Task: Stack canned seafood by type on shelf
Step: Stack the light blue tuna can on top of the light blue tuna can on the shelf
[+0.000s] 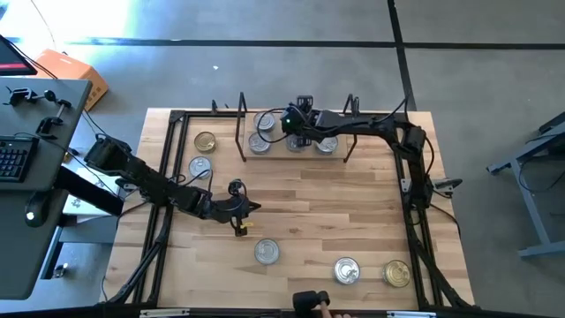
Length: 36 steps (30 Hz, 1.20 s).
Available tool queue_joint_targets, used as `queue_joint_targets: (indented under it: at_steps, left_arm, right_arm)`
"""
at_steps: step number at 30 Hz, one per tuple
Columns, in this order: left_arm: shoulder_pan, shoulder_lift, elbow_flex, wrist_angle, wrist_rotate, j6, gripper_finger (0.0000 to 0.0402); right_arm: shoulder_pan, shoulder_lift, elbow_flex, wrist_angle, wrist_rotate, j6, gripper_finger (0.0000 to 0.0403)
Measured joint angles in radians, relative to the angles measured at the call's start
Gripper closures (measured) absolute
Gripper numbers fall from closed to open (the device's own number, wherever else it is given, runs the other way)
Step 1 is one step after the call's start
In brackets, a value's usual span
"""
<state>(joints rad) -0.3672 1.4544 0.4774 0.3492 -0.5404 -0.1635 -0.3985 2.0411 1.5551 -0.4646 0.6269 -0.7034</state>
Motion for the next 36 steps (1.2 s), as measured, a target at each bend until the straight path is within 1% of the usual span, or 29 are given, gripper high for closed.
queue_joint_targets:
  at_steps: [10,17,24,32,36]
  left_arm:
    - [0.000,0.000,0.000,0.000,0.000,0.000,0.0401]
    - [0.000,0.000,0.000,0.000,0.001,0.000,0.0401]
    - [0.000,0.000,0.000,0.000,0.001,0.000,0.0401]
    - [0.000,0.001,0.001,0.011,0.002,0.008,0.0401]
    - [0.000,0.001,0.001,0.015,0.003,0.009,0.0401]
  right_arm:
    - [0.003,0.000,0.002,-0.104,0.023,-0.004,0.0195]
    - [0.019,-0.001,0.002,-0.116,0.028,-0.010,0.0194]
    - [0.021,-0.008,0.002,-0.131,0.060,-0.022,0.0194]
    - [0.026,-0.041,0.002,-0.140,0.044,-0.014,0.0194]
    - [0.026,-0.041,0.002,-0.143,-0.012,-0.006,0.0192]
